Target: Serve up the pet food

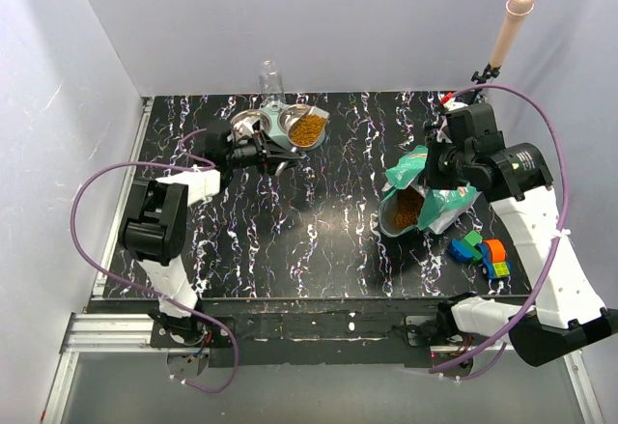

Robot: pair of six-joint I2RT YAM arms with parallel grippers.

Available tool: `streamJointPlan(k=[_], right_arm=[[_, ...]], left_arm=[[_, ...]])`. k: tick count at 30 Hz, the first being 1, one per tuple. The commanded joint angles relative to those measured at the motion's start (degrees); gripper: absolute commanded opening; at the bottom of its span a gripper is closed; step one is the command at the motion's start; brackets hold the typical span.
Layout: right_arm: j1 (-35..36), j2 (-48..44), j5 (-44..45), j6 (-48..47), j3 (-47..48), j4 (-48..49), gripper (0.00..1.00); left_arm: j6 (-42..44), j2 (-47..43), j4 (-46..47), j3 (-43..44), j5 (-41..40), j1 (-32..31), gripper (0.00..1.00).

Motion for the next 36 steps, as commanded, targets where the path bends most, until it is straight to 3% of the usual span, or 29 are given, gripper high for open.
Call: streamJointPlan(k=[1, 16, 23, 36], right_arm=[[-0.4, -3.1, -2.7, 0.4, 3.0, 2.0, 0.01], [2.9, -2.8, -3.8, 0.2, 3.5, 2.8, 0.01], [5.1, -2.4, -2.9, -0.4, 4.0, 2.7, 0.01], [5.9, -3.2, -3.2, -0.1, 3.4, 3.5, 0.01]], left_arm=[[3.6, 1.9, 1.0, 4.2, 1.7, 5.4, 0.00], [9.7, 4.5, -9.1, 5.5, 2.6, 19.9, 0.00], [13.4, 4.3, -16.4, 5.1, 1.7, 21.4, 0.00], [11.8, 4.1, -28.8, 9.3, -5.1, 21.4, 0.00]])
